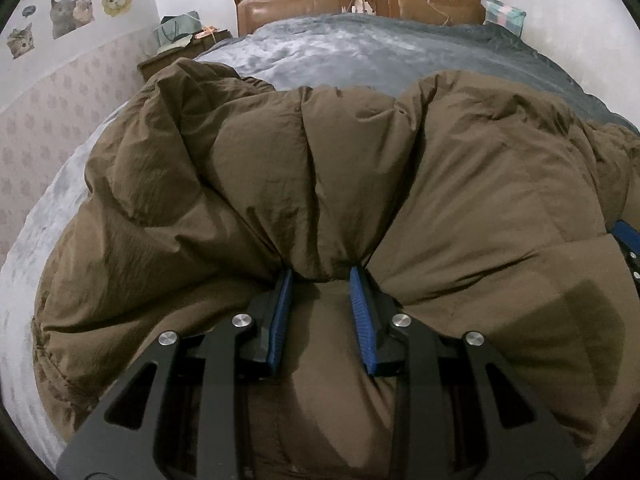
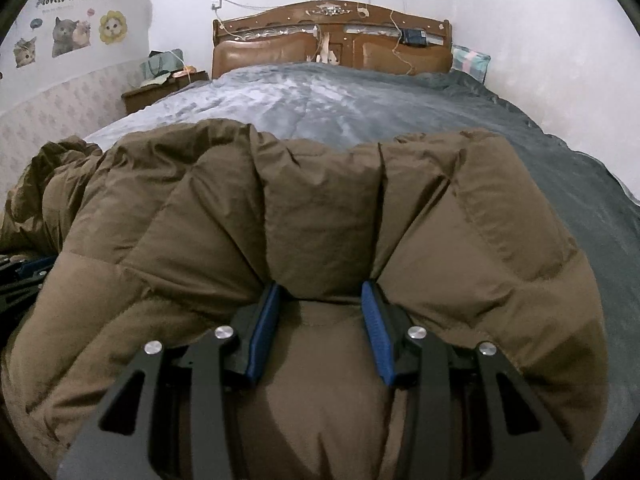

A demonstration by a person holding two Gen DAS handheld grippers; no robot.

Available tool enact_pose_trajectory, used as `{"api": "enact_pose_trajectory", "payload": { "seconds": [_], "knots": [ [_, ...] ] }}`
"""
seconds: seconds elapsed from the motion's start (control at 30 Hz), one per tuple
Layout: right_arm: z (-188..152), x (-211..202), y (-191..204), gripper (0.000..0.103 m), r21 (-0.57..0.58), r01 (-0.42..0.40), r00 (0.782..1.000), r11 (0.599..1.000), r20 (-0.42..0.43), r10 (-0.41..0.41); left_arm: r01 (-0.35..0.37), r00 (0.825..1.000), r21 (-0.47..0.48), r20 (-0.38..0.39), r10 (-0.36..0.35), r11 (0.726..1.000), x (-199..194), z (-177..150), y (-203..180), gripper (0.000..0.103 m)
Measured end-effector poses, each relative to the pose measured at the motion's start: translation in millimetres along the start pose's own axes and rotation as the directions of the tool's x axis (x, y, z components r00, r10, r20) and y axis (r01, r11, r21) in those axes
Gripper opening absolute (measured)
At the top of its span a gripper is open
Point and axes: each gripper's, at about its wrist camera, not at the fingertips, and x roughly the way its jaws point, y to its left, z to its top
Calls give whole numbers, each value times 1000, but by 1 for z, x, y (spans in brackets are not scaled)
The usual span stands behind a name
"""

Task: Fold large clothes
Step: 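Fold the lifted edge over the jacket and open both grippers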

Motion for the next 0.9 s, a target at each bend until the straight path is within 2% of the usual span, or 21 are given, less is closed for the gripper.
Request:
{"api": "enact_pose_trajectory", "payload": {
  "seconds": [0.5, 0.63, 0.67, 0.7, 0.73, 0.77, 0.8, 0.83, 0.9],
  "knots": [
    [1, 10, -3, 43, 5, -3, 1000, 1000, -31, 3, -4, 1000, 18, 23, 3, 1000, -3, -1, 5, 28],
    [1, 4, -5, 45, 15, -17, 1000, 1000, -14, 18, -9, 1000, 0, -4, 9, 1000, -14, 3, 7, 29],
    [2, -2, -6, 49, 28, -29, 1000, 999, -6, 29, -2, 1000, -15, -10, 2, 1000, -20, 4, 8, 35],
    [5, -7, -7, 52, 33, -36, 999, 999, -9, 36, 15, 1000, -31, -13, -15, 999, -29, 6, 11, 46],
    [8, -13, -6, 64, 33, -46, 999, 998, -7, 46, 37, 999, -46, -13, -37, 998, -39, 10, 12, 53],
    [17, -24, -5, 77, 25, -53, 999, 998, 6, 52, 40, 999, -48, -12, -41, 998, -48, 15, 12, 69],
    [23, -33, -4, 80, 13, -53, 998, 999, 25, 52, 42, 999, -46, -5, -42, 998, -56, 22, 11, 80],
    [32, -42, -1, 83, -10, -44, 998, 999, 42, 44, 50, 999, -41, 3, -49, 998, -63, 31, 11, 81],
    [52, -43, 5, 87, -78, 4, 1000, 997, 13, -3, 65, 998, 5, -7, -64, 998, -69, 50, 10, 82]
  ]
}}
